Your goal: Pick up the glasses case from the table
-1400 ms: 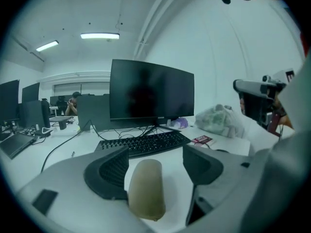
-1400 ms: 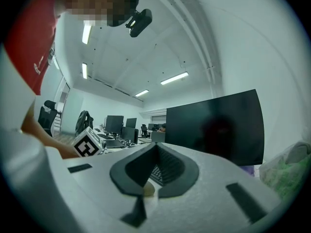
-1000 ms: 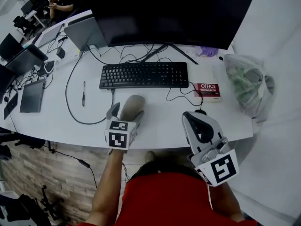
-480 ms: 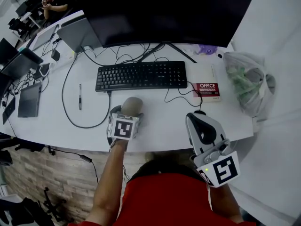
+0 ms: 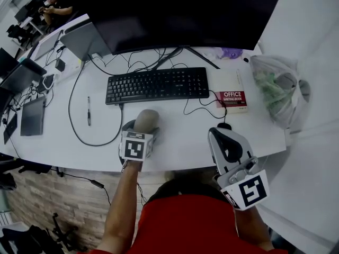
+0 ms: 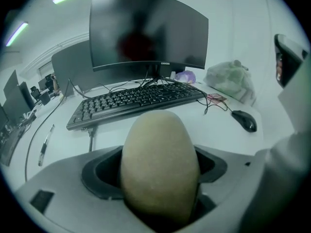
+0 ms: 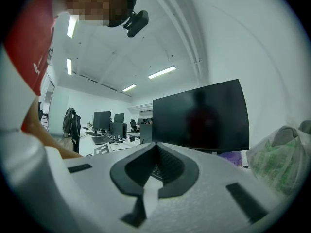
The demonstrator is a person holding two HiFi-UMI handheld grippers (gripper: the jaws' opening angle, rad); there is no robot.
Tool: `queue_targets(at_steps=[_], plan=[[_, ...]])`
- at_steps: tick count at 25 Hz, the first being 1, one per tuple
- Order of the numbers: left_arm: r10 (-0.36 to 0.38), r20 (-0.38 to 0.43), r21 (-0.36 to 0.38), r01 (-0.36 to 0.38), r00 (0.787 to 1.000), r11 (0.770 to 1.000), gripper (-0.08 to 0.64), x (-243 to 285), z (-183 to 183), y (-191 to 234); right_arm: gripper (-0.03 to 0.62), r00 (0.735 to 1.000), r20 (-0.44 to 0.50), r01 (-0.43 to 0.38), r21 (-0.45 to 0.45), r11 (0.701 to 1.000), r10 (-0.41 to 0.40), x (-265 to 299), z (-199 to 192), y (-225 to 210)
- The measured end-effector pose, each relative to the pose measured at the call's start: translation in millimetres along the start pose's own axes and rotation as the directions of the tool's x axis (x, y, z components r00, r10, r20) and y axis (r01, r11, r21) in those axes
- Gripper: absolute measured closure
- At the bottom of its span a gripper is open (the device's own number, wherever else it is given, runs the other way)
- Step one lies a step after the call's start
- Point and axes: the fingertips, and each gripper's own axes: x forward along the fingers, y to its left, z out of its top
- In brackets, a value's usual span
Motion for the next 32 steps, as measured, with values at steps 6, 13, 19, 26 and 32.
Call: queue_targets(at_steps=[6,13,19,26,32], plan=[[-0.017,0.141,-0.04,0.023,0.99,0.999,0.158,-38.1,22.8,-3.9,0.588,1.0,0.007,0.005,0.001,1.0,-0.005,-0.8,1.9,0.6],[-0.033,0.364,-0.076,0.065,0.931,0.995,0.158,-109.6,61.0,-15.0,0.588,0.999,0.032,-0.01,-0.009,1.0,0.011,0.1,11.8,6.6],[-0.021,0.53,-0.086,0.079,0.848,0.993,0.158,-170.2,89.5,-21.4,0.588,0.998,0.062,-0.019,-0.012,1.0,0.02,-3.2,22.0,7.6],[0.008,0.638,-0.092,0.066,0.77,0.994,0.158,-238.7,117.9,-29.7,0.588,0.995,0.097,-0.021,-0.02,1.0,0.023,-12.3,37.7,11.3],[0.018,0.694,-0.07,0.043,0.719,0.997,0.158,-276.7,129.4,-33.3,0.588,0.992,0.122,-0.021,-0.029,0.999,0.024,-20.5,47.0,13.8]])
